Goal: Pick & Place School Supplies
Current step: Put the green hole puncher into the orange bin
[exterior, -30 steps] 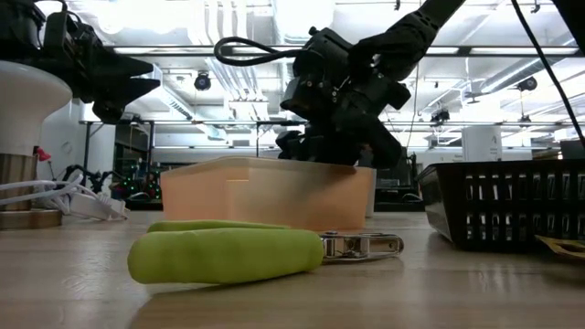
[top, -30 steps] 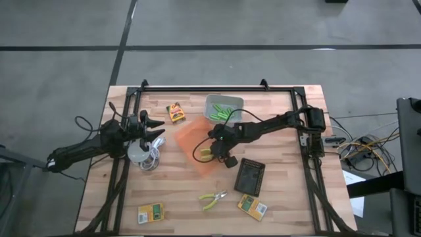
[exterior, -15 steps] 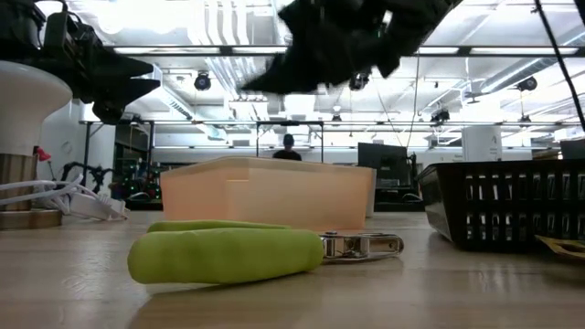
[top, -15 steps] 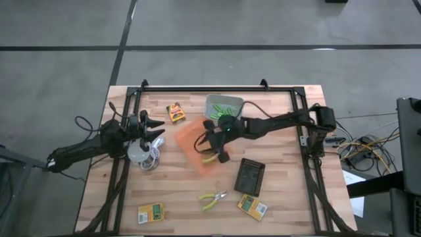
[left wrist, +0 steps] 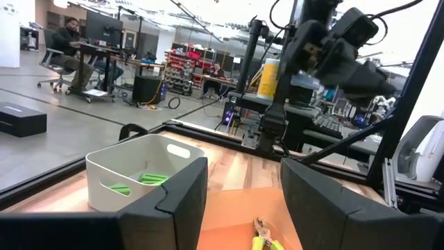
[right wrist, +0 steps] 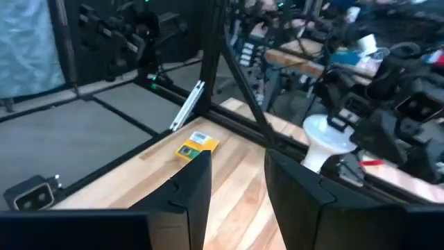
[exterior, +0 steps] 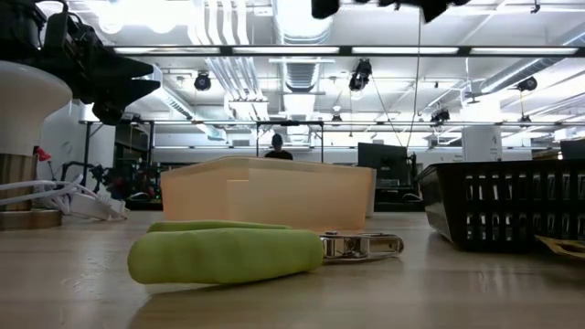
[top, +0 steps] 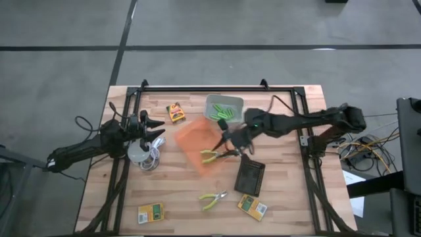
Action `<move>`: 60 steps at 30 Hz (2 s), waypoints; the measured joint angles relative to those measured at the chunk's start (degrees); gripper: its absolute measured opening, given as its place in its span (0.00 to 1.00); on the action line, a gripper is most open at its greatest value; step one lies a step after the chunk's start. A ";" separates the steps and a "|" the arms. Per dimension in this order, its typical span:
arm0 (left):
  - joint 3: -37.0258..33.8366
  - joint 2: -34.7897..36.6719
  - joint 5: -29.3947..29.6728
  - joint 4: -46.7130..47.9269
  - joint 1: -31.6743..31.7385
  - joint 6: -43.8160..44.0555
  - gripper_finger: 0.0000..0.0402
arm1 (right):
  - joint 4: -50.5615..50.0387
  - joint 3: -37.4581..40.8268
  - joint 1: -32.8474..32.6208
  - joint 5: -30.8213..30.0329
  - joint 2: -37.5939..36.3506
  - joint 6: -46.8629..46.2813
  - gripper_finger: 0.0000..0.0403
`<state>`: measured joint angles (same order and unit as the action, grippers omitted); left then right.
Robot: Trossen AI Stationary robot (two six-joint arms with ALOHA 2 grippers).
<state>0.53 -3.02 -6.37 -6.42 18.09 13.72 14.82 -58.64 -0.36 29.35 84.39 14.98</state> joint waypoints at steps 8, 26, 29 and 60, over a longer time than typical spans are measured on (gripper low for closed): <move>0.00 -0.01 0.03 0.45 0.00 0.00 0.47 | -0.03 10.23 -12.91 -28.30 -11.26 0.16 0.39; -0.02 -0.01 0.02 0.99 0.00 0.00 0.47 | 1.03 10.97 -21.54 -41.58 -3.08 -7.07 0.37; 0.00 -0.01 0.02 0.98 0.00 0.00 0.47 | 1.11 9.05 -23.06 -42.11 0.71 -6.87 0.37; 0.00 -0.07 0.02 1.72 0.00 0.00 0.47 | 44.67 22.87 -42.00 -61.02 19.70 -3.78 0.41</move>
<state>0.54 -3.09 -6.35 -4.69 18.09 13.72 59.49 -35.77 -42.35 -31.67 104.09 11.20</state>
